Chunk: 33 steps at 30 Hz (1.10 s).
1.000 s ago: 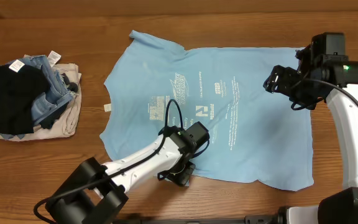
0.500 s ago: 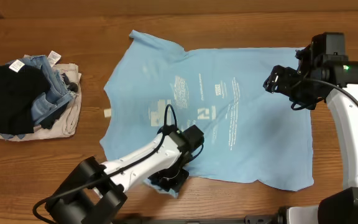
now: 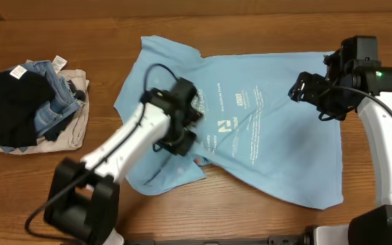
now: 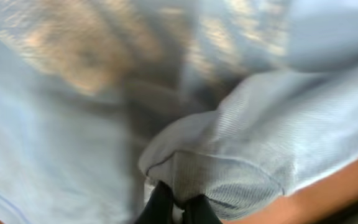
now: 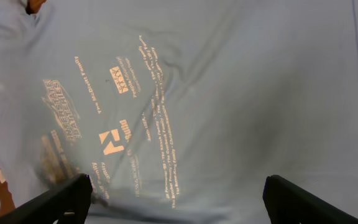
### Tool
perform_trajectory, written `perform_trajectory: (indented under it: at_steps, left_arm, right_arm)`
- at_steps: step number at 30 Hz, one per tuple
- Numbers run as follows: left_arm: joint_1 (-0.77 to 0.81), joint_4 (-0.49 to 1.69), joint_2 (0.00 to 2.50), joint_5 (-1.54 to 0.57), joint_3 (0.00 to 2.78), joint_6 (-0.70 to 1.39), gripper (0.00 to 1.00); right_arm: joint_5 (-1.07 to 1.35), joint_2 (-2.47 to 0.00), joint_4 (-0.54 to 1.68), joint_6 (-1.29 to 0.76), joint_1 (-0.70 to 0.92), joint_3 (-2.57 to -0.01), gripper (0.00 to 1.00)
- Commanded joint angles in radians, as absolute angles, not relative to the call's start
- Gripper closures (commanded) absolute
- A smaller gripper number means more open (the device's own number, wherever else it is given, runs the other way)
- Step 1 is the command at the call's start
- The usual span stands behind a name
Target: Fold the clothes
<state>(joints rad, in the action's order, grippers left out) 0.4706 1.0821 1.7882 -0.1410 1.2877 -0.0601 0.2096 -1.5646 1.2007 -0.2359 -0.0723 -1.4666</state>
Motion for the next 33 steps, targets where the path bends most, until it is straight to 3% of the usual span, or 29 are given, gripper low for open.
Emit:
perform_trajectory:
  at_steps: [1, 2, 3, 5, 11, 16, 18, 22, 26, 33]
  left_arm:
    - [0.421, 1.036, 1.905, -0.120, 1.291, -0.065, 0.67]
    - [0.418, 1.033, 1.919, -0.119, 1.291, -0.055, 0.32]
    - [0.417, 1.039, 1.925, -0.115, 1.292, -0.040, 0.16]
    - [0.418, 1.066, 1.915, -0.116, 1.297, -0.014, 0.00]
    - [0.492, 1.232, 1.818, -0.113, 1.340, 0.040, 0.00]
    - [0.630, 1.239, 1.778, -0.038, 1.335, 0.118, 0.01]
    - [0.701, 1.199, 1.779, 0.012, 1.301, 0.171, 0.18]
    - [0.778, 1.099, 1.805, 0.053, 1.205, 0.259, 0.40]
    - [0.795, 1.017, 1.840, 0.082, 1.149, 0.285, 0.47]
    - [0.799, 0.982, 1.894, 0.086, 1.124, 0.266, 0.47]
  right_arm:
    - [0.214, -1.568, 1.203, -0.243, -0.075, -1.466, 0.08]
    - [0.214, -1.568, 1.204, -0.243, -0.075, -1.466, 0.08]
    - [0.213, -1.568, 1.206, -0.243, -0.075, -1.466, 0.08]
    - [0.213, -1.568, 1.207, -0.243, -0.075, -1.466, 0.08]
    - [0.213, -1.568, 1.206, -0.243, -0.075, -1.466, 0.08]
    - [0.213, -1.568, 1.206, -0.243, -0.075, -1.466, 0.08]
    - [0.213, -1.568, 1.206, -0.243, -0.075, -1.466, 0.08]
    - [0.213, -1.567, 1.203, -0.243, -0.075, -1.466, 0.08]
    - [0.213, -1.568, 1.198, -0.243, -0.075, -1.466, 0.08]
    - [0.213, -1.568, 1.200, -0.243, -0.075, -1.466, 0.07]
